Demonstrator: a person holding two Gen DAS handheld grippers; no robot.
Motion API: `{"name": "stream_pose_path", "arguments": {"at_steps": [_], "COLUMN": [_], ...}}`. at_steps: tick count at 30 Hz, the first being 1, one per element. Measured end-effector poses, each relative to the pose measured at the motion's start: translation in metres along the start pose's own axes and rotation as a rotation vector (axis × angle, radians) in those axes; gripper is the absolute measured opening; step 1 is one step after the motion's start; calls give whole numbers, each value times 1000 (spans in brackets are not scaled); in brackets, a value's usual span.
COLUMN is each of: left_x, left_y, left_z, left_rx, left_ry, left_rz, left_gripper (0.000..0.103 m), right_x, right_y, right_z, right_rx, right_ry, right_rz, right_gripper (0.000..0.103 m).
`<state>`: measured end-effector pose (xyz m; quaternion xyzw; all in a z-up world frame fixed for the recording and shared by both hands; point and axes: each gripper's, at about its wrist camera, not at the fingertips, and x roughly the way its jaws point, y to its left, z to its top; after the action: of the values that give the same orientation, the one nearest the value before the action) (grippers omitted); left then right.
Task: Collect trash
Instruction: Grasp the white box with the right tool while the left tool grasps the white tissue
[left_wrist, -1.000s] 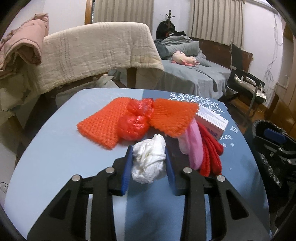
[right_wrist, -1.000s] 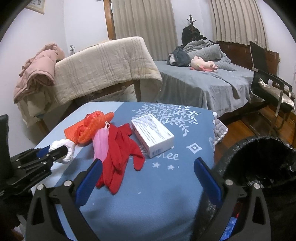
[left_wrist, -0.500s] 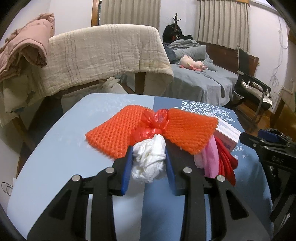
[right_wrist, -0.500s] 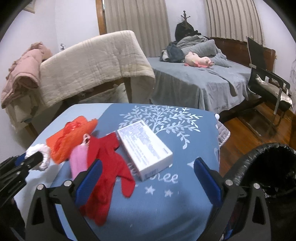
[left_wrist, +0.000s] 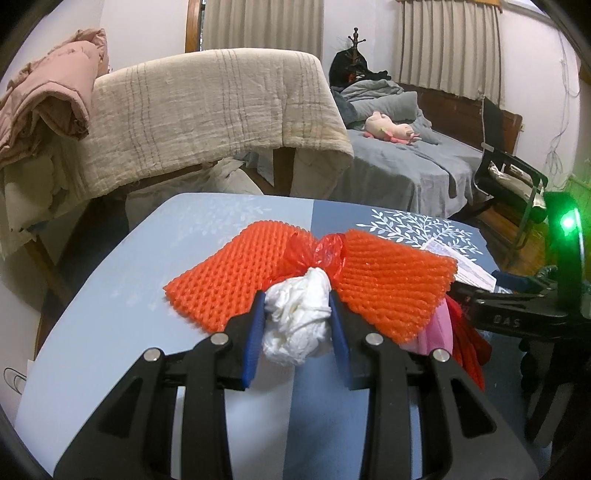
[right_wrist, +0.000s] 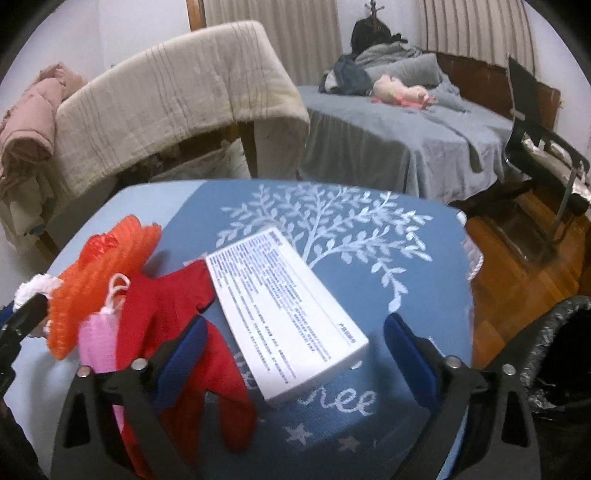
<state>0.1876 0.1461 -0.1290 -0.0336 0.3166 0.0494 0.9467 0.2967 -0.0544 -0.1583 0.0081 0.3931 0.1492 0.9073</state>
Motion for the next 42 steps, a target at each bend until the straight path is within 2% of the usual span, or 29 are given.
{"name": "stream_pose_path", "arguments": {"at_steps": [1,4,12,20,42], "left_x": [0,1,-8,-28,-84], "left_y": [0,0,-7,-19,-83], "left_z": [0,1,8,12,8], "left_rx": [1,4,13,25,82], "left_ry": [-1,-2,-25,-57,-105], "left_rz": [-1,-1,-5,-16,-129], "left_gripper": [32,32,32,32,32], "right_x": [3,3,-26,-63,-167], "right_y": [-1,0,7,-2,-40], "right_z": [0,0,-4,-8,-37], "right_rx": [1,-1,-34,16,94], "right_ry": [16,20,-55,-102,-192], "right_rz": [12,32,24,35,25], "right_gripper": [79,70,69,68,66]}}
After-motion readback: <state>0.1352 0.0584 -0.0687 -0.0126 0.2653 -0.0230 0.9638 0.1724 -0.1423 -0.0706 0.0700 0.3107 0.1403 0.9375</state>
